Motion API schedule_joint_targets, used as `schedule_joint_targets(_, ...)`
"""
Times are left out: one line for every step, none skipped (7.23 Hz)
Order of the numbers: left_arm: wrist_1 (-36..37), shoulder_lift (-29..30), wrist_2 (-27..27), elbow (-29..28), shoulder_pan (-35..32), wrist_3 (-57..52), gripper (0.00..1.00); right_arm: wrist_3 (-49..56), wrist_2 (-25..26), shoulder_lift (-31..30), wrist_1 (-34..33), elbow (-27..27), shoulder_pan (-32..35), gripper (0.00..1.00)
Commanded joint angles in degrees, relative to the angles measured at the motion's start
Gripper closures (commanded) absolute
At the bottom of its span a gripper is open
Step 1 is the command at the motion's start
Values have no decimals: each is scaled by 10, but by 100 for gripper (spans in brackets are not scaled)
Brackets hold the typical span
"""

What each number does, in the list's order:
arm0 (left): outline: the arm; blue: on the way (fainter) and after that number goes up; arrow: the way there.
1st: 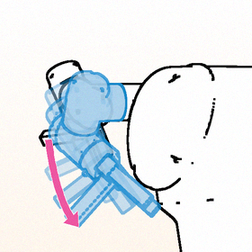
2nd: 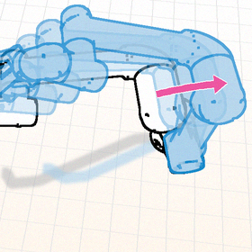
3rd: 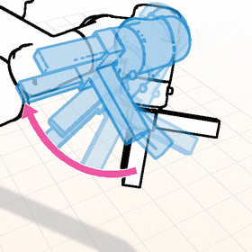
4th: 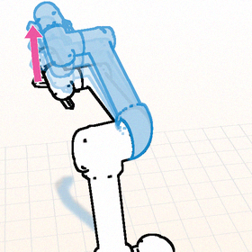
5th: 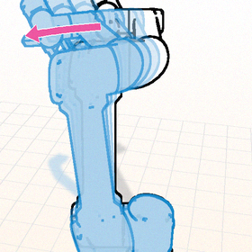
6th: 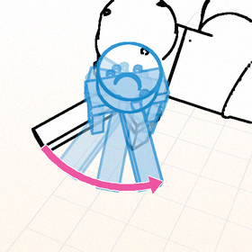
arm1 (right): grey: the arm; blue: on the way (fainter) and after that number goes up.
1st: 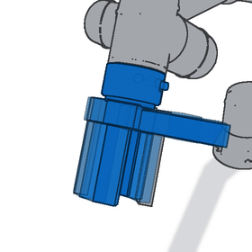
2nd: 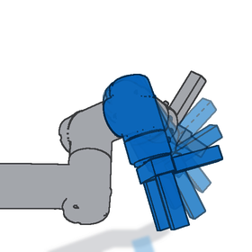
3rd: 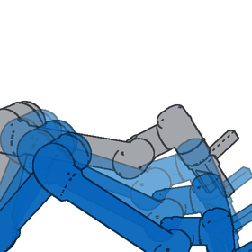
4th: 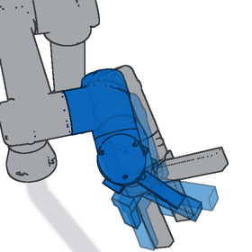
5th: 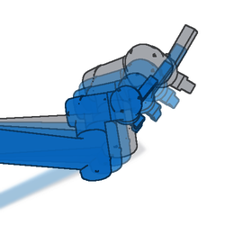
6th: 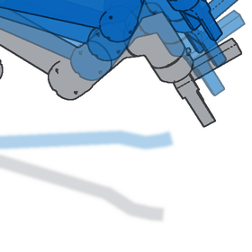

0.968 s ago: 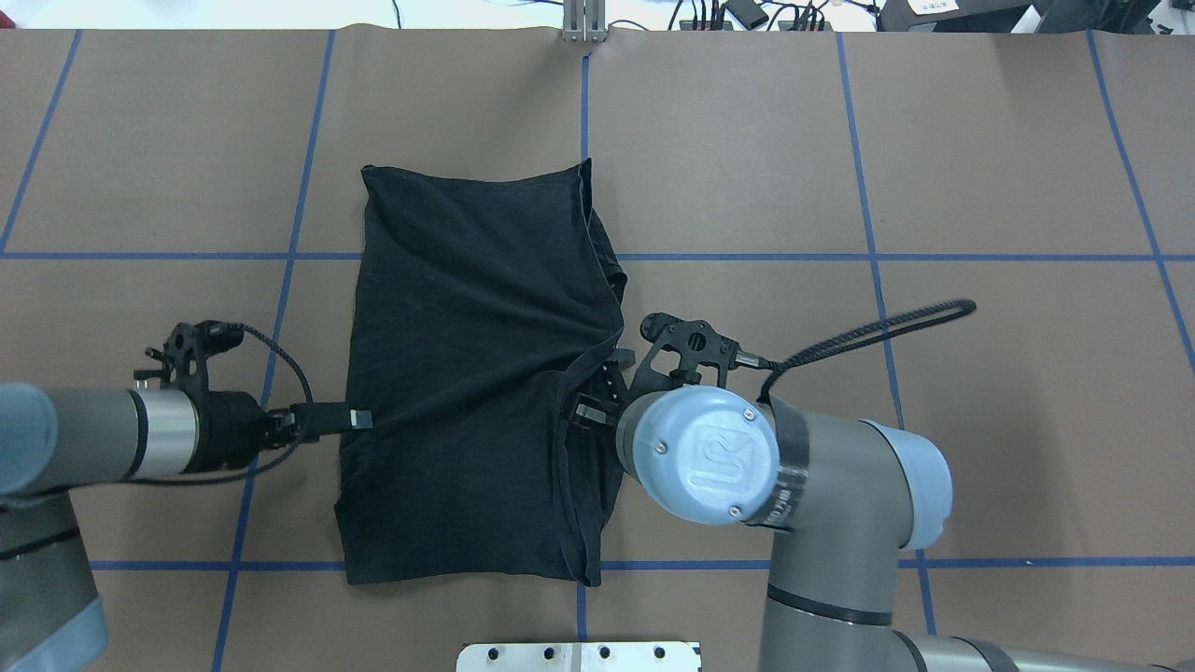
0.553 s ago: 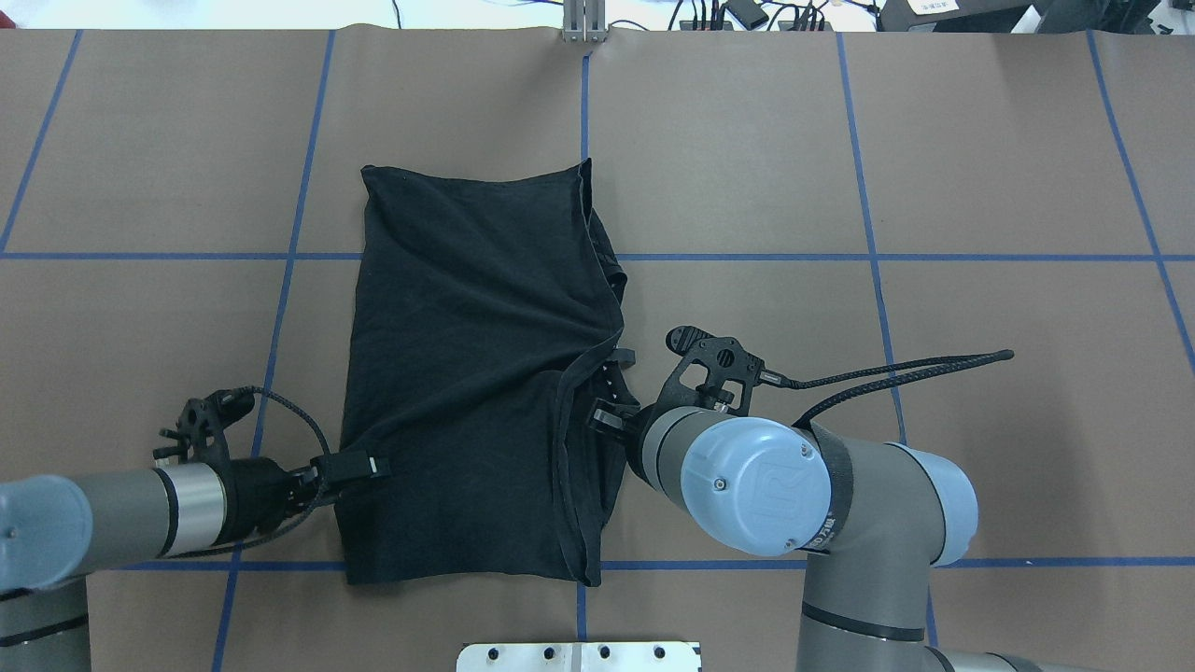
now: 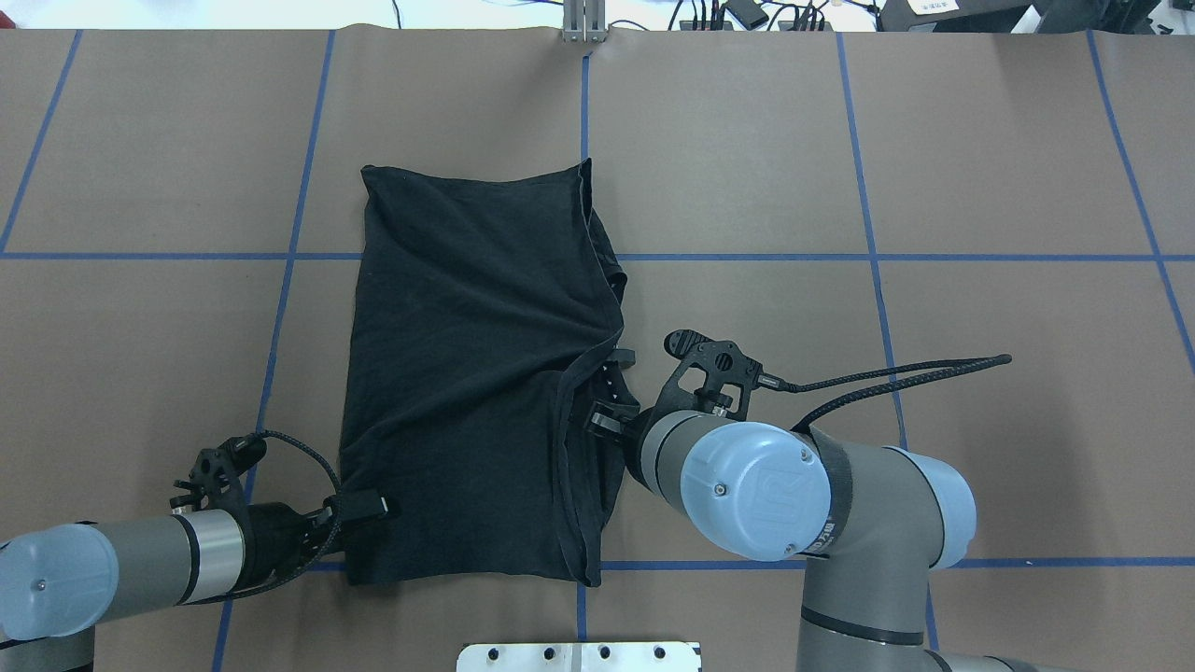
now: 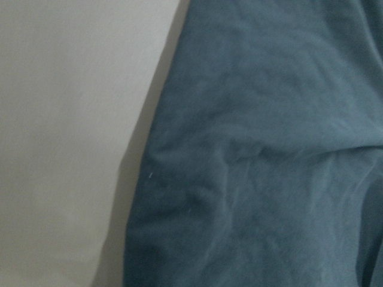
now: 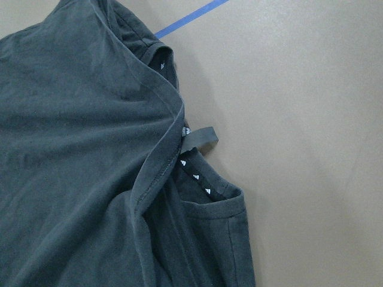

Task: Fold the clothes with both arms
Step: 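Grasp the near edge of the black shirt with both grippers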

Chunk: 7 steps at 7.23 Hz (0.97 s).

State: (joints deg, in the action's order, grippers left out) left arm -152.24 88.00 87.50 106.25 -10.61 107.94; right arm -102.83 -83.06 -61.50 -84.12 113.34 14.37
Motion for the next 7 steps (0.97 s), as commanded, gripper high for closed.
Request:
schedule_joint_targets(1,4,0,1,7,3,0,0,1,2,0,0,-2,1)
schedule_joint_targets(1,4,-1,5,8,3,3,0,0,2,0,0,-3,1)
schedule_joint_targets(0,5,-2,5,15,3,25,0,1,2,0,0,-3,1)
schedule_joint_targets(0,4,-2,5,21,3,51,0,1,2,0,-3,-4,1)
schedule_joint_targets(0,3,-1,11,26,2,87,-1,1,3,0,-7,-7,1)
schedule_joint_targets(0,3,-1,15,27,2,100,-2,1,6,1,-13,-8,1)
schedule_joint_targets(1,3,-1,17,29,1,100,-24,1,7,3,-24,-12,1)
